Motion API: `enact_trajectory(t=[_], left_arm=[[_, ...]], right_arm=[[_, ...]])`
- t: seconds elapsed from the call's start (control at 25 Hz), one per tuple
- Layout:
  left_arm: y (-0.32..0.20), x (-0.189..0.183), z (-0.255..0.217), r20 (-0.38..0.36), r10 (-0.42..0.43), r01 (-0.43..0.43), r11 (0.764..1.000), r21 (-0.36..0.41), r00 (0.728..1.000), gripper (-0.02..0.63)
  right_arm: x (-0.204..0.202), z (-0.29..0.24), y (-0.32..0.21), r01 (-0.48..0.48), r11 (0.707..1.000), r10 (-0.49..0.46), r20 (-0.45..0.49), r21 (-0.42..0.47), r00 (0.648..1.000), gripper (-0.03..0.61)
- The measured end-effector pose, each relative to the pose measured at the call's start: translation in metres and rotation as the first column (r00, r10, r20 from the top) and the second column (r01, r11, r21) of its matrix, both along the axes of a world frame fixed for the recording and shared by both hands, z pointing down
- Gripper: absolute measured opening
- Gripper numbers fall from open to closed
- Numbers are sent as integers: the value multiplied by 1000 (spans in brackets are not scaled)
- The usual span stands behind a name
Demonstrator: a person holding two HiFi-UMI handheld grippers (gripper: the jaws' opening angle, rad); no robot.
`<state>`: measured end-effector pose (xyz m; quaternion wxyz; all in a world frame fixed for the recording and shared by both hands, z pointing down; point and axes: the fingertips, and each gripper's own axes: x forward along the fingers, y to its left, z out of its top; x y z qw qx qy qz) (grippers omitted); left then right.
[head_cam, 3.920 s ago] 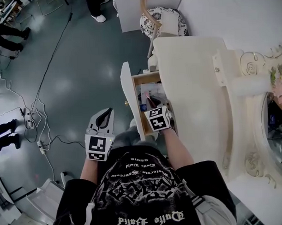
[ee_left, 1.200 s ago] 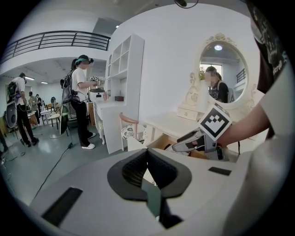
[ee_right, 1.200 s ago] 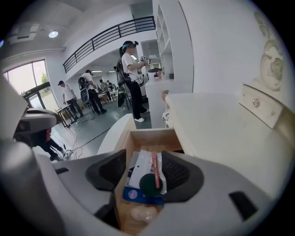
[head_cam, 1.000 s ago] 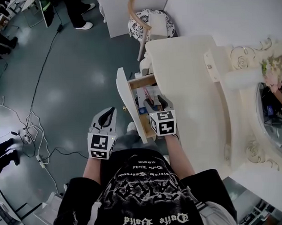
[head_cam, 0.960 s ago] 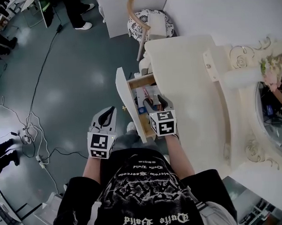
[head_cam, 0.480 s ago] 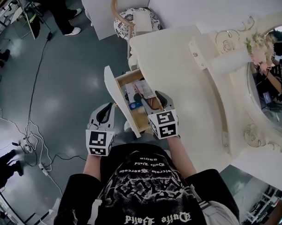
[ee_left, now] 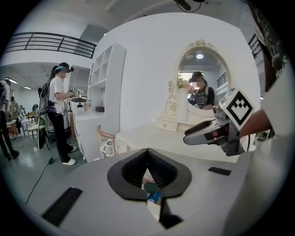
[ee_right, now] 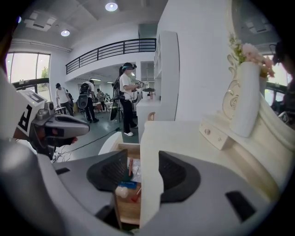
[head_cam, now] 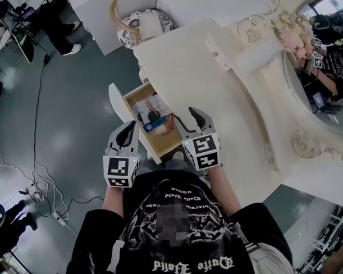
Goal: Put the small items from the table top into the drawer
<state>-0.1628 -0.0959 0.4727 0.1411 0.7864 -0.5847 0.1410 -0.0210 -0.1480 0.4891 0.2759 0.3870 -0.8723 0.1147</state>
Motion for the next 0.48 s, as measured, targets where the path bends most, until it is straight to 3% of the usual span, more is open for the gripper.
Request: enact_trajectory(t=[0.48], left_arm=[[-13,57,-4,-5,132,-132,991,13,991,15]], right_arm=[[53,-10,11,-98,995,98,7,29,995,86]])
